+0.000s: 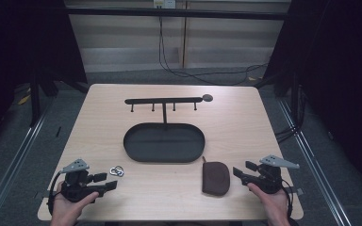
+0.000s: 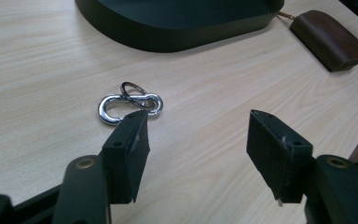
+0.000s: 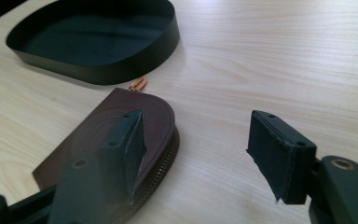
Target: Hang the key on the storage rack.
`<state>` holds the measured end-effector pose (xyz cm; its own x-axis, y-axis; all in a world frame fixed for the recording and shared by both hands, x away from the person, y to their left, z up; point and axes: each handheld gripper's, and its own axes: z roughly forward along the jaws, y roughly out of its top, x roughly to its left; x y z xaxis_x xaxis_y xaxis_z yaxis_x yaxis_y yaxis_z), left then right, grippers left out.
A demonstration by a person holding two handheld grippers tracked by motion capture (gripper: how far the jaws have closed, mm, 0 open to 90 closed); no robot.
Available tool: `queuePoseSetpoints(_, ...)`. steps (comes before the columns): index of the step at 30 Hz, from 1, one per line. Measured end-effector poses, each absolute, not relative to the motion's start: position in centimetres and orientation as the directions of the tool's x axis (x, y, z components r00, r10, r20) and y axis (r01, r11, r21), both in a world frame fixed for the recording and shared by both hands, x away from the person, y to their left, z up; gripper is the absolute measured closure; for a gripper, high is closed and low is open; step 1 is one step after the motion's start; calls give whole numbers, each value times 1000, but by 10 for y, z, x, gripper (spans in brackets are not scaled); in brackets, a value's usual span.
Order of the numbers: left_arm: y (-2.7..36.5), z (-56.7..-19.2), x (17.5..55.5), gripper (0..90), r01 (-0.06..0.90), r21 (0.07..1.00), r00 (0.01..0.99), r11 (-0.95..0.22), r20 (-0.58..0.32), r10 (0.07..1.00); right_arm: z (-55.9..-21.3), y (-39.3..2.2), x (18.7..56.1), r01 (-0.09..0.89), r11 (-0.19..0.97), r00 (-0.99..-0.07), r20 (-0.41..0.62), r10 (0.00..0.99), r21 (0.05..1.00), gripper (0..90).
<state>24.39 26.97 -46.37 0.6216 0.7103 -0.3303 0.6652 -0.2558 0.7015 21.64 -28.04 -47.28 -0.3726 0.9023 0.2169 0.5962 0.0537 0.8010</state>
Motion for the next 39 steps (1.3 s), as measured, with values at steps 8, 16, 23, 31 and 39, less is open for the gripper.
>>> queuePoseSetpoints(8,269,-464,245,524,654,700,641,-287,-311,702,-466,-281,214,605,20,-385,271,882,796,376)
queuePoseSetpoints(16,267,-462,244,584,648,704,653,-292,-315,689,-467,-281,212,621,22,-391,286,875,783,319)
queuePoseSetpoints(23,272,-460,247,496,665,691,632,-284,-317,707,-468,-278,213,629,44,-405,279,870,776,308)
queuePoseSetpoints(31,267,-453,252,485,668,680,623,-302,-289,727,-468,-280,214,633,35,-397,285,872,774,301)
queuePoseSetpoints(39,260,-448,259,507,662,660,644,-354,-260,719,-469,-279,214,636,39,-400,286,871,771,298)
